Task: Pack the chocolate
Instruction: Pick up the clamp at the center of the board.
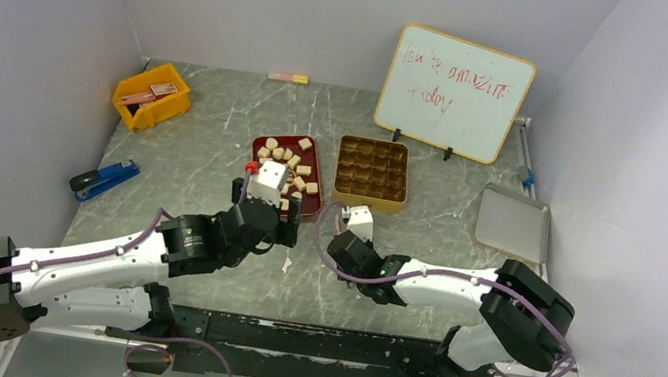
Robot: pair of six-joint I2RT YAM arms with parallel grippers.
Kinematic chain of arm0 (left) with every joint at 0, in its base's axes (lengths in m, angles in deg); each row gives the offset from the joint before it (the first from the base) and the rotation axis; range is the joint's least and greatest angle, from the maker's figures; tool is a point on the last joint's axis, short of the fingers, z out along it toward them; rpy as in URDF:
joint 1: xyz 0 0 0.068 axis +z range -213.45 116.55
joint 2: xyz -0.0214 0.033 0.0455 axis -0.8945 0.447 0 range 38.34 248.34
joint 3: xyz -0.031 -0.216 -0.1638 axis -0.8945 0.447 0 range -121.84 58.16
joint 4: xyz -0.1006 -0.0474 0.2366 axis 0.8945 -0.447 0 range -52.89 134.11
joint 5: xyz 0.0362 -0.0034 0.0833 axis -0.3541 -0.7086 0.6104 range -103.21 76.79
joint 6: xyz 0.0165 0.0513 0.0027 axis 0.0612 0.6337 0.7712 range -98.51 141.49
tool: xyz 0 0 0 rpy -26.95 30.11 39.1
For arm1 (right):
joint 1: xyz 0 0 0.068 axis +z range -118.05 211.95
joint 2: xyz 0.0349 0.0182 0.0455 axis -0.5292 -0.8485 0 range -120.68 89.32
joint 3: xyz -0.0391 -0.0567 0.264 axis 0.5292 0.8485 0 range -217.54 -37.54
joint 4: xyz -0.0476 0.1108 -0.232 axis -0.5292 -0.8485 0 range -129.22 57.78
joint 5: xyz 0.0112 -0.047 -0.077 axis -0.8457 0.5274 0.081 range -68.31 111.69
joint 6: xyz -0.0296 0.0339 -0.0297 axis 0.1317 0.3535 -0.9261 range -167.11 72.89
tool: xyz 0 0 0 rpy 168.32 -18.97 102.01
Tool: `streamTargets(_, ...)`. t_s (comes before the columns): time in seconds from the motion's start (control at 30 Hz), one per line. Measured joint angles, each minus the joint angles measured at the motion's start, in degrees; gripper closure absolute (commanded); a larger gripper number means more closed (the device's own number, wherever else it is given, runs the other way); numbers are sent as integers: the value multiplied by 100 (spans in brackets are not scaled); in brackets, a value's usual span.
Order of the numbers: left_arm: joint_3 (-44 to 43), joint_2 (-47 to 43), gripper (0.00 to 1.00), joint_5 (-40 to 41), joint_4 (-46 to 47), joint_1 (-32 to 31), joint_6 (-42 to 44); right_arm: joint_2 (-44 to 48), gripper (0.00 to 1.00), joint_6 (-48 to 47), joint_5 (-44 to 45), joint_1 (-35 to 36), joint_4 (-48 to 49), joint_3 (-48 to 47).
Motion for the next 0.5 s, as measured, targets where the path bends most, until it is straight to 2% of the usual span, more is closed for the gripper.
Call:
streamTargets(0.23,0,0,13,17,-4,0,-7,17,77,90,20,127,-52,0)
streamTargets(0.5,0,0,14,59,-20,0,-92,284,81,111,87,269,-431,-7)
